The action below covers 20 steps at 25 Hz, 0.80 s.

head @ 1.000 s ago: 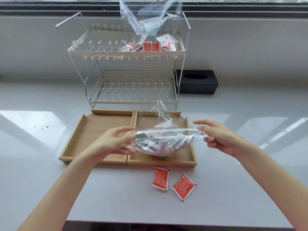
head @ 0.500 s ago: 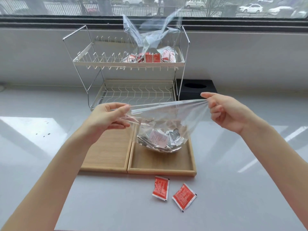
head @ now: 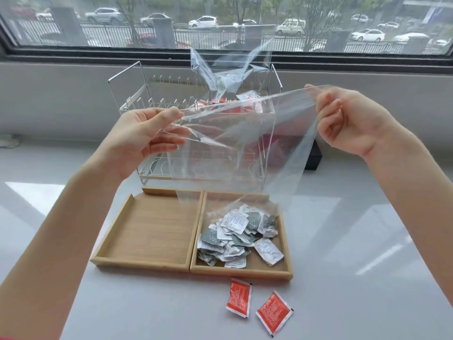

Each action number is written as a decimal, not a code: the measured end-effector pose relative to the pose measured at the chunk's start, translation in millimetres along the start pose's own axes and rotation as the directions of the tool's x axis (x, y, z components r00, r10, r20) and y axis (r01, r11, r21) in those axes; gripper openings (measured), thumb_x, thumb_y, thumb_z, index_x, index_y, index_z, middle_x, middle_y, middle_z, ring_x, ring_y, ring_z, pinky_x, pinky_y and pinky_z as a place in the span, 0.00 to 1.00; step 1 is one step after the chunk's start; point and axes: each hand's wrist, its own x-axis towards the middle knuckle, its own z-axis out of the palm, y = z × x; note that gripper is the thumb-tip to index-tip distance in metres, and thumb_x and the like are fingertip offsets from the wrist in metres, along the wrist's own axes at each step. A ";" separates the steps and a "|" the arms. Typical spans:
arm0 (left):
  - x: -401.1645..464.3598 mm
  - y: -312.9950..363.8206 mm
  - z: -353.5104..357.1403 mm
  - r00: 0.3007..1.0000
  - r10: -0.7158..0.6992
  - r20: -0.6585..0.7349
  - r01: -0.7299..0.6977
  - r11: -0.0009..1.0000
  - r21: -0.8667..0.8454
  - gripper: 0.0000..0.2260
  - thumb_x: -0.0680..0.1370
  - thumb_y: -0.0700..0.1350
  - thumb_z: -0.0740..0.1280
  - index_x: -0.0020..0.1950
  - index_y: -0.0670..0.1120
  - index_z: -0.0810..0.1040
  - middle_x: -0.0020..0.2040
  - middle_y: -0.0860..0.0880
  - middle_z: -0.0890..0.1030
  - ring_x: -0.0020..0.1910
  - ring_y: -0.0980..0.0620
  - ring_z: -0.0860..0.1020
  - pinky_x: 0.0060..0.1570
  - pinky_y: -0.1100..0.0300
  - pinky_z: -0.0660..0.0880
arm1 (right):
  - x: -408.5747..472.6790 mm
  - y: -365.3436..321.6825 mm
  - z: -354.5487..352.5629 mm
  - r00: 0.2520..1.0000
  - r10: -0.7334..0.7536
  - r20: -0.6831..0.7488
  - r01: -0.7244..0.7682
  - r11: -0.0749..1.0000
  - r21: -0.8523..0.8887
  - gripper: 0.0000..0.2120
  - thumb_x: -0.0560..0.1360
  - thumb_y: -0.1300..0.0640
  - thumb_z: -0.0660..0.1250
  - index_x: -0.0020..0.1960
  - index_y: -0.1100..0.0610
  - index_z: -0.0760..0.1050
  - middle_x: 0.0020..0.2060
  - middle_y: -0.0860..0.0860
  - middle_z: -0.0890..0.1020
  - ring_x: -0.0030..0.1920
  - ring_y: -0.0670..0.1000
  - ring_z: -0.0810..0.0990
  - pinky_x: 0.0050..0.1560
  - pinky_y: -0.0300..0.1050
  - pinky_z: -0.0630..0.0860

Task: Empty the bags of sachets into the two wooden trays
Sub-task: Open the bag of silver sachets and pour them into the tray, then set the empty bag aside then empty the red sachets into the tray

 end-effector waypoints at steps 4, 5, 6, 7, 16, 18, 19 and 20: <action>0.9 8.8 -4.7 0.995 0.099 0.014 -0.099 0.995 0.003 0.08 0.70 0.52 0.68 0.46 0.50 0.78 0.32 0.53 0.85 0.31 0.59 0.82 0.27 0.71 0.75 | 1.5 -12.3 6.1 0.994 -0.105 0.038 0.107 0.992 -0.064 0.09 0.77 0.61 0.56 0.48 0.52 0.75 0.19 0.44 0.75 0.18 0.40 0.70 0.18 0.27 0.64; 0.1 8.4 -6.4 0.992 0.123 0.013 -0.123 0.992 0.006 0.11 0.68 0.53 0.68 0.47 0.50 0.78 0.33 0.54 0.85 0.32 0.59 0.82 0.27 0.71 0.75 | 1.3 -11.9 6.4 0.990 -0.134 0.052 0.139 0.982 -0.128 0.10 0.77 0.62 0.55 0.48 0.53 0.75 0.22 0.44 0.78 0.19 0.40 0.72 0.19 0.27 0.66; -0.6 6.5 -8.8 0.989 0.144 0.012 -0.144 0.989 0.011 0.12 0.67 0.53 0.68 0.48 0.50 0.78 0.33 0.56 0.84 0.33 0.60 0.82 0.28 0.71 0.75 | 1.6 -9.2 5.8 0.984 -0.168 0.063 0.178 0.957 -0.230 0.12 0.77 0.63 0.54 0.50 0.53 0.75 0.26 0.45 0.81 0.23 0.40 0.76 0.21 0.28 0.70; -1.9 2.1 -11.5 0.987 0.159 0.014 -0.159 0.987 0.021 0.11 0.68 0.51 0.68 0.49 0.51 0.78 0.34 0.56 0.84 0.34 0.60 0.82 0.29 0.71 0.75 | 1.8 -3.8 4.2 0.977 -0.200 0.073 0.213 0.915 -0.344 0.13 0.77 0.65 0.54 0.51 0.53 0.75 0.33 0.47 0.83 0.27 0.41 0.80 0.24 0.29 0.73; -34.3 -96.9 -19.4 0.995 -0.091 0.030 0.091 0.995 0.029 0.10 0.72 0.43 0.65 0.51 0.52 0.78 0.45 0.53 0.85 0.42 0.61 0.80 0.41 0.68 0.75 | 0.6 101.9 -38.6 0.979 -0.176 0.098 0.197 0.731 -0.653 0.21 0.73 0.74 0.58 0.52 0.49 0.74 0.46 0.48 0.82 0.32 0.41 0.79 0.34 0.30 0.76; -45.7 -129.4 -15.2 0.979 -0.203 0.019 0.203 0.979 0.026 0.10 0.73 0.45 0.65 0.53 0.52 0.78 0.43 0.52 0.85 0.42 0.60 0.82 0.41 0.68 0.75 | -3.6 140.4 -56.6 0.996 -0.075 0.043 0.084 0.725 -0.684 0.19 0.72 0.74 0.59 0.54 0.54 0.75 0.45 0.51 0.83 0.35 0.38 0.81 0.37 0.29 0.76; -50.9 -145.5 -13.1 0.967 -0.254 0.005 0.254 0.967 0.028 0.11 0.74 0.44 0.65 0.56 0.50 0.77 0.41 0.52 0.84 0.39 0.61 0.82 0.39 0.69 0.76 | -5.7 157.6 -65.2 1.000 -0.024 0.004 0.020 0.729 -0.685 0.19 0.72 0.74 0.59 0.55 0.56 0.75 0.45 0.53 0.83 0.35 0.37 0.81 0.36 0.29 0.75; -56.2 -160.1 -10.3 0.952 -0.306 -0.011 0.307 0.952 0.018 0.12 0.75 0.42 0.64 0.58 0.49 0.75 0.40 0.50 0.83 0.36 0.61 0.82 0.37 0.70 0.76 | -8.0 172.8 -73.0 0.999 0.022 -0.038 -0.042 0.732 -0.680 0.19 0.72 0.74 0.59 0.56 0.57 0.74 0.46 0.54 0.83 0.34 0.37 0.81 0.36 0.29 0.75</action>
